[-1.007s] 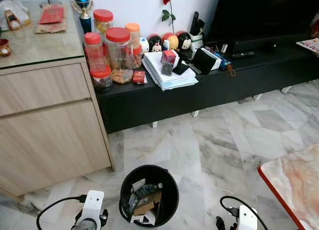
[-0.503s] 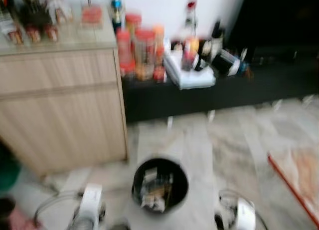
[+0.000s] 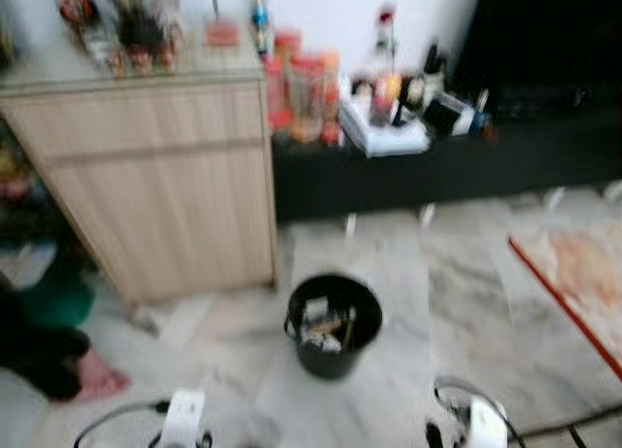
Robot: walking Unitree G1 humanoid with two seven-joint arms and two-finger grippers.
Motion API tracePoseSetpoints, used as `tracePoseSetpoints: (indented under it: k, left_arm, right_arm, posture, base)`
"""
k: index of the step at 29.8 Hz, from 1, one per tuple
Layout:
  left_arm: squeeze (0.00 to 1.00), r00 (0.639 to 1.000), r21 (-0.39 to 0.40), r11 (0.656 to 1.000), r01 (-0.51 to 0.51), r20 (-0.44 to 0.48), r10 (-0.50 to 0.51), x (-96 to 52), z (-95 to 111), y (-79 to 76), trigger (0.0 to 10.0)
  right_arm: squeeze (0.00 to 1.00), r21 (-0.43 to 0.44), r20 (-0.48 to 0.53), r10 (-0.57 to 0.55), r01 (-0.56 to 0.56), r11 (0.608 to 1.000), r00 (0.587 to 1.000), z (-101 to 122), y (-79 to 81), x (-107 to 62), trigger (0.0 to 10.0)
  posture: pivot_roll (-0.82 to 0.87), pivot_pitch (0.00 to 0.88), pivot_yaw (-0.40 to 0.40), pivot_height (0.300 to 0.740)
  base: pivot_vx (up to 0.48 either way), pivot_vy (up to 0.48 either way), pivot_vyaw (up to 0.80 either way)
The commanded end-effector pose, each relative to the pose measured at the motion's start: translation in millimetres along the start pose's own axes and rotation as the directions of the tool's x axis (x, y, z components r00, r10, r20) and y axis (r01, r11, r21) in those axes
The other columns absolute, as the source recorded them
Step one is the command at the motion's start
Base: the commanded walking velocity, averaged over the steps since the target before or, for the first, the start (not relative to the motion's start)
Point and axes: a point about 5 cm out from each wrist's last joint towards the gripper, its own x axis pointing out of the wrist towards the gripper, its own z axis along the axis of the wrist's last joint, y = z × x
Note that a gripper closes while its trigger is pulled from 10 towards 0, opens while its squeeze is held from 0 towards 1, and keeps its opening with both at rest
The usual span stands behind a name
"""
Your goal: Picking trash to rubbish bin
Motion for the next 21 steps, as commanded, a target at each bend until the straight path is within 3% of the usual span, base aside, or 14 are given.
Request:
tracePoseSetpoints:
  k: [1, 13, 21]
  left_arm:
    - [0.00, 1.000, -0.002, 1.000, 0.004, 0.012, -0.004, 0.8, 3.7, 0.0, 10.0]
    - [0.00, 1.000, -0.016, 1.000, 0.006, 0.010, -0.006, 0.8, 3.4, 0.0, 10.0]
    - [0.00, 1.000, -0.032, 0.999, 0.010, 0.020, -0.009, 1.1, 5.4, -0.9, 10.0]
  right_arm:
    - [0.00, 0.016, 0.006, -0.013, 0.013, 1.000, 1.000, 1.1, -2.4, -0.2, 10.0]
    - [0.00, 0.019, 0.007, -0.016, 0.016, 1.000, 1.000, 2.2, -1.8, 0.3, 10.0]
    - [0.00, 0.026, 0.014, -0.015, 0.014, 1.000, 1.000, 3.7, -1.0, 0.7, 10.0]
  posture:
    - [0.11, 0.077, -0.103, 0.740]
    - [0.10, 0.089, -0.106, 0.740]
    - [0.10, 0.088, -0.107, 0.740]
  base:
    - [-0.326, 0.000, 0.00]
    - [-0.313, 0.000, 0.00]
    - [0.000, 0.000, 0.00]
